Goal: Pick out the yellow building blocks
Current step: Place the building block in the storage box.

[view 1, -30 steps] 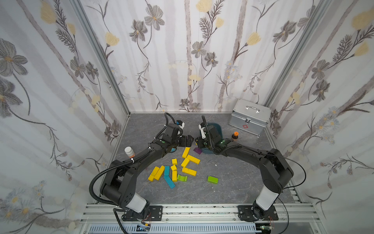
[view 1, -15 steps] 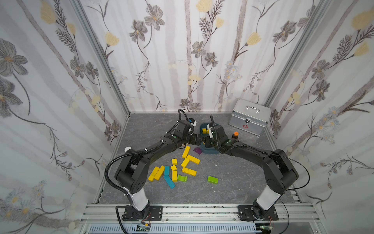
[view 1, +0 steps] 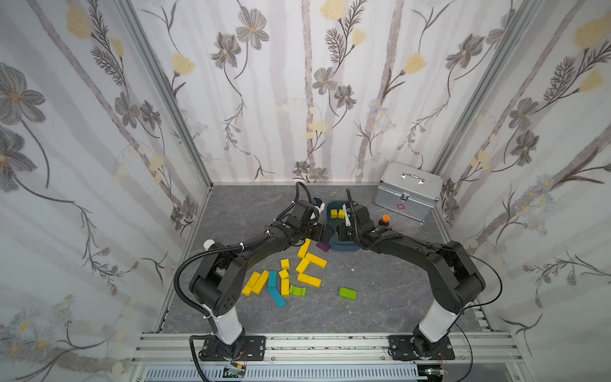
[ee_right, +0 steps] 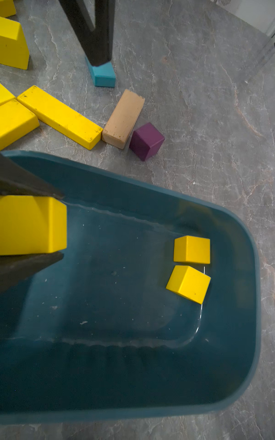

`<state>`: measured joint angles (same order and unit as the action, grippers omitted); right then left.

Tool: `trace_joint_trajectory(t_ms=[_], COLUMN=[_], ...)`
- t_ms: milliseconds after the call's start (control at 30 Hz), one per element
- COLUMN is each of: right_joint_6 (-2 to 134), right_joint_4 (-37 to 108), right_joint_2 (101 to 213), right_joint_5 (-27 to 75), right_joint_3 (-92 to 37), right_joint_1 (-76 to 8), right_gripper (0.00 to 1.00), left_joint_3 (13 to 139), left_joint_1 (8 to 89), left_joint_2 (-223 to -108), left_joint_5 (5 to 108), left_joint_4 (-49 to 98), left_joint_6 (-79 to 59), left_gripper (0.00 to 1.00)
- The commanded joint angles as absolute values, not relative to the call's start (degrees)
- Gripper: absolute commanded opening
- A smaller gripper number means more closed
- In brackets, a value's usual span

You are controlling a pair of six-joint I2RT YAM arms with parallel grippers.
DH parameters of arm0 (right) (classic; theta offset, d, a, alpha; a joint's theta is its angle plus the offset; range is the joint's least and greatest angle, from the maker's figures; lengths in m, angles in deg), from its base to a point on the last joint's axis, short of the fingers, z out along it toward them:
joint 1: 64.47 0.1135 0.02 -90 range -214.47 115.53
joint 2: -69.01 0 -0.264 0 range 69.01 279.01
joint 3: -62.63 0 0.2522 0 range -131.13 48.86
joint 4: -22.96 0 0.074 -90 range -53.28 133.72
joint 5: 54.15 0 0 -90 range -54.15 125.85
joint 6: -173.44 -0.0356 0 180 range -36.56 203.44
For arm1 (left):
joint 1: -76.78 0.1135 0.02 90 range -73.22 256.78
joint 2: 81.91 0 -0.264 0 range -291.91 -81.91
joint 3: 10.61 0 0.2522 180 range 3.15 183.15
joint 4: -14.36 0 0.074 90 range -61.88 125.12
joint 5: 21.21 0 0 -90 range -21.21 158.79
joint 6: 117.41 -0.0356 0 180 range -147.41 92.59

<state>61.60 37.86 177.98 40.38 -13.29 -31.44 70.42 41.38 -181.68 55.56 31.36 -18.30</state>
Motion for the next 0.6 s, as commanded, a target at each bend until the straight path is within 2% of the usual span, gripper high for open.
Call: trace_joint_trajectory(t_ms=[0, 567], right_joint_6=[61.29, 60.25], right_joint_4=[36.98, 38.62], right_joint_2=[178.60, 182.77], right_joint_5=[41.90, 43.78], right_joint_3=[-14.05, -16.34], right_joint_1=[-31.43, -32.02], right_gripper=[0.22, 0.22], left_joint_3=[69.77, 69.71], left_joint_1=[40.97, 38.81], left_joint_2=[-181.10, -179.63], left_joint_5=[55.53, 56.62], left_joint_4=[29.88, 31.18], left_joint_6=[-19.11, -21.54], left_gripper=[0.97, 0.99])
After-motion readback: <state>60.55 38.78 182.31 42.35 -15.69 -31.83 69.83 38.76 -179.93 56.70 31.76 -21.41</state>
